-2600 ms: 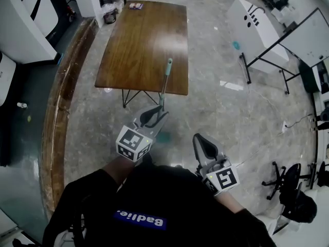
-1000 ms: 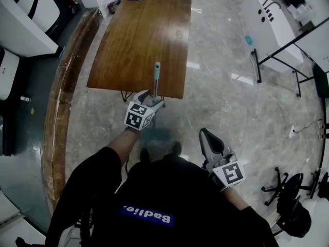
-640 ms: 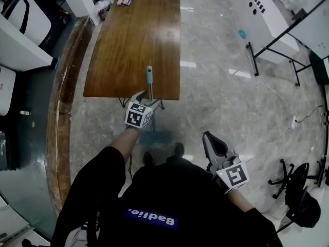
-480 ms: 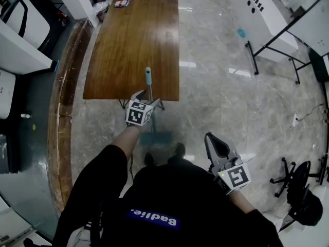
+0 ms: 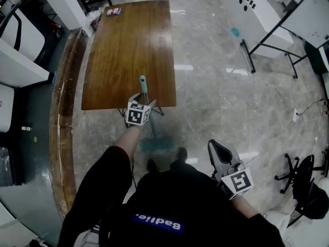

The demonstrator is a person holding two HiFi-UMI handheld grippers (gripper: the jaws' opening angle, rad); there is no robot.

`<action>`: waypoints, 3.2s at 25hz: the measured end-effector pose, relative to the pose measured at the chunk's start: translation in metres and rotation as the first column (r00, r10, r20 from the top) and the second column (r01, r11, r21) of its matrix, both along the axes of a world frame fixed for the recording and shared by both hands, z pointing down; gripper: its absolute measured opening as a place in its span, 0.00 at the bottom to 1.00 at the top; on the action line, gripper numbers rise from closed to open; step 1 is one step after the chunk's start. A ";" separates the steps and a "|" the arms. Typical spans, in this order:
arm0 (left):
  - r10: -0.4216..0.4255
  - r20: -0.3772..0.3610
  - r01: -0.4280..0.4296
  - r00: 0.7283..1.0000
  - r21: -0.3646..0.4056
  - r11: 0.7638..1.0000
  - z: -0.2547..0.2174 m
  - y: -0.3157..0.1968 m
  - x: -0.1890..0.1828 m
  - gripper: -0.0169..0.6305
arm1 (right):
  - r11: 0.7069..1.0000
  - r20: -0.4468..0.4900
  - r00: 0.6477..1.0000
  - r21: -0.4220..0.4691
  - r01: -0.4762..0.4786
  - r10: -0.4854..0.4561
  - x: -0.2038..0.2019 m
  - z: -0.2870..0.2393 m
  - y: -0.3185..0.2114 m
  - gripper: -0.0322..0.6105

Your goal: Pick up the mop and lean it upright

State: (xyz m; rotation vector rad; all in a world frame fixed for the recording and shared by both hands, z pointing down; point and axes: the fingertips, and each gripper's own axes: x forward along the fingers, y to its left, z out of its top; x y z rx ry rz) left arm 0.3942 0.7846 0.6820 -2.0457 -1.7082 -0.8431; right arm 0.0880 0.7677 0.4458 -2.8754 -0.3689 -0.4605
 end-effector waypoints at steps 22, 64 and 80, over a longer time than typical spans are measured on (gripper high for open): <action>-0.003 -0.034 0.002 0.999 -0.007 1.000 0.003 0.015 0.006 0.15 | 1.000 0.023 1.000 -0.010 -0.003 0.003 -0.021 0.002 0.006 0.07; -0.357 -0.167 0.317 0.919 -0.224 0.922 -0.153 -0.165 -0.062 0.17 | 0.847 -0.208 0.834 0.044 0.530 -0.511 0.085 -0.016 -0.037 0.07; -0.356 -0.140 0.275 0.924 -0.405 0.872 -0.237 -0.222 -0.076 0.16 | 0.819 -0.207 0.801 -0.004 0.574 -0.562 0.122 -0.029 -0.102 0.06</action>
